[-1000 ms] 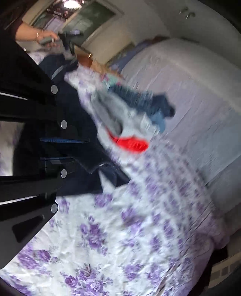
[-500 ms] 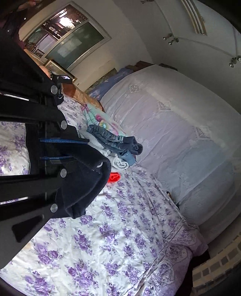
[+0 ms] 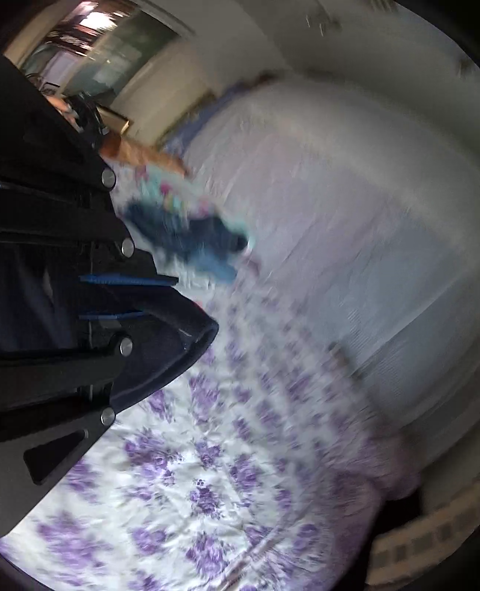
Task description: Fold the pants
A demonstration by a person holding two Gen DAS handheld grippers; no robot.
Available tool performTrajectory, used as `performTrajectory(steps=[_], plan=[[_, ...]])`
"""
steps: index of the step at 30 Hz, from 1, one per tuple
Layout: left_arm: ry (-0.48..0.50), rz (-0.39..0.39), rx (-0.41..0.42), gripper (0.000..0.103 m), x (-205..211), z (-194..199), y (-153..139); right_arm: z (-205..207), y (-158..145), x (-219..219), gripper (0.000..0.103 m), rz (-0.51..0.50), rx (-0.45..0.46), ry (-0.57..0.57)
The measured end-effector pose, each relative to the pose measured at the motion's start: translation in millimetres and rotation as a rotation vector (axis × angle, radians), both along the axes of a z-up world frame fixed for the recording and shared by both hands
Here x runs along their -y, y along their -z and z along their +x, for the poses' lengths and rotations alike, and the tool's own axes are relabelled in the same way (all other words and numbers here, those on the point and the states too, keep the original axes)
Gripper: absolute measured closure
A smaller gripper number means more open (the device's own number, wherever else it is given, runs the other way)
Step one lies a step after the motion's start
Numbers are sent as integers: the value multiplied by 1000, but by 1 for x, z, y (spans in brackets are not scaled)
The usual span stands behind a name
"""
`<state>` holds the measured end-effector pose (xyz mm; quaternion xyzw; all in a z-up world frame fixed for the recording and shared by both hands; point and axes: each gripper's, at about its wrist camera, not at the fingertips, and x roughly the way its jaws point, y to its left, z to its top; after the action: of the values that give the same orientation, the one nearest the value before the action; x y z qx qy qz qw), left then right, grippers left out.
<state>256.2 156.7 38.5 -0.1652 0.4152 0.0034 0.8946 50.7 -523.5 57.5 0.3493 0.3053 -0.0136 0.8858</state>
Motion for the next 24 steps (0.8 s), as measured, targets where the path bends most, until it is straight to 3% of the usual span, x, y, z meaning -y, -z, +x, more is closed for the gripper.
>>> performTrajectory(steps=[1,2,3,6,7,9,10,13,16,19,24], plan=[[7,46,-70,36,4,15,12,28,18,6,38,-13,-111,12],[2,89,-138,36,7,27,23,38,28,7,25,-54,-168,53],[-17,107,-189,38,5,34,35,43,36,6,25,-93,-210,77],[-7,46,-148,36,-6,21,26,33,45,-11,24,-184,-212,37],[4,45,-118,30,-11,9,17,22,45,-19,21,-219,-206,22],[7,57,-70,15,-23,-17,3,-13,50,-32,5,-281,-203,-5],[2,77,-45,10,-31,-38,-4,-27,53,-35,4,-287,-202,-7],[4,127,-47,10,-47,-82,-3,-79,73,-44,4,-286,-217,-13],[-6,72,-133,10,-66,-117,28,-125,101,-56,4,-237,-191,-8],[17,20,-209,10,-67,-121,59,-139,122,-63,4,-129,-168,-60],[12,74,-267,7,-46,-100,96,-133,128,-76,3,-56,-146,-152]])
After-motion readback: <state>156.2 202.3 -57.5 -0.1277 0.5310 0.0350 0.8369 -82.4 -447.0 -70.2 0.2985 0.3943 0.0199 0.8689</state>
